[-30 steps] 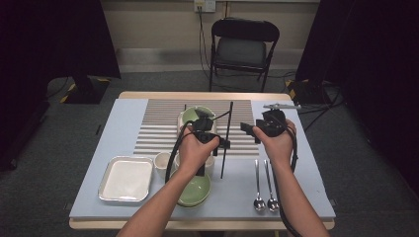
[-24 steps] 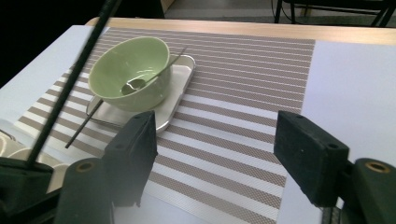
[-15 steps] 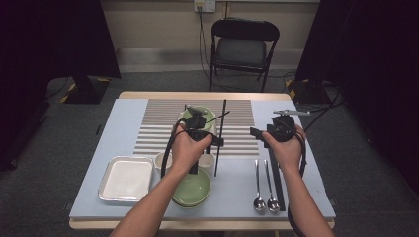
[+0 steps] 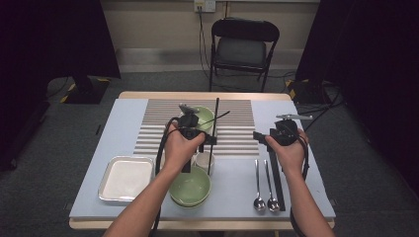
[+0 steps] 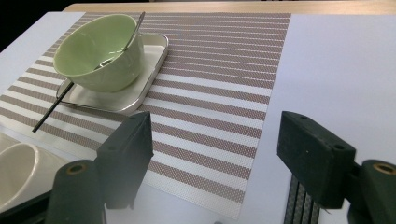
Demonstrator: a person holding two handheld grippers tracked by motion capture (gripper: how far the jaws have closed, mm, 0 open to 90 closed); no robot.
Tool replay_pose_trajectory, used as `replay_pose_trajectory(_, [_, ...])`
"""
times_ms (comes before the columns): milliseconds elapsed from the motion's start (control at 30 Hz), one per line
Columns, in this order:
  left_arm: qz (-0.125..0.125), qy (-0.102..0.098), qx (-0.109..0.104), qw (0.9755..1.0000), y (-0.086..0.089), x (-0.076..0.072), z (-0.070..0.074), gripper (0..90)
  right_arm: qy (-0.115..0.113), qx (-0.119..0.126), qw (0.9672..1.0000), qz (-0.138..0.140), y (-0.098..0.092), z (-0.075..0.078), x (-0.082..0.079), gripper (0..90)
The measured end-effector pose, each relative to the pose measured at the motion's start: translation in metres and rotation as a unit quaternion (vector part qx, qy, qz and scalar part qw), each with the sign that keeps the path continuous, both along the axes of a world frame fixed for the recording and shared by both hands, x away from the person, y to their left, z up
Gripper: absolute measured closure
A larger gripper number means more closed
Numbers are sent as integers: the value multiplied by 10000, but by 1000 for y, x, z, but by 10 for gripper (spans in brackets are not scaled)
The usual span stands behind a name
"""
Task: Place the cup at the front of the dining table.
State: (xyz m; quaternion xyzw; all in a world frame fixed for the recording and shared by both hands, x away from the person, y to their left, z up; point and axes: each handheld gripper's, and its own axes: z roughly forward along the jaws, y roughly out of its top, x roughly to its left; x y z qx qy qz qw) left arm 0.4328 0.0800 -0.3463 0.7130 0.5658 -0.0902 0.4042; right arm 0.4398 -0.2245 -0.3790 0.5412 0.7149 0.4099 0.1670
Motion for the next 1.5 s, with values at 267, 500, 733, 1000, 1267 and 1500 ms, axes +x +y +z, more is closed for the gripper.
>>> replay_pose_trajectory(267, [93, 15, 16, 10000, 9, 0, 3, 863, 21, 0, 10000, -31, -4, -7, -1, 258])
replay_pose_trajectory(500, [140, 43, 21, 9999, 15, 2, 3, 863, 69, -22, 9999, -78, -11, -13, -3, 251])
replay_pose_trajectory(733, [144, 67, 53, 9999, 23, 2, 2, 863, 84, -138, 9998, -139, -16, -19, -5, 251])
replay_pose_trajectory(1000, [240, 82, 51, 9997, 31, 3, 1, 863, 163, -135, 9996, -164, -21, -27, -6, 248])
replay_pose_trajectory(1267, [309, 119, 59, 9994, 39, 4, 0, 863, 208, -119, 9995, -196, -25, -34, -8, 246])
replay_pose_trajectory(1500, [339, 114, 100, 9993, 44, 4, 1, 863, 254, -112, 9994, -201, -26, -41, -9, 246])
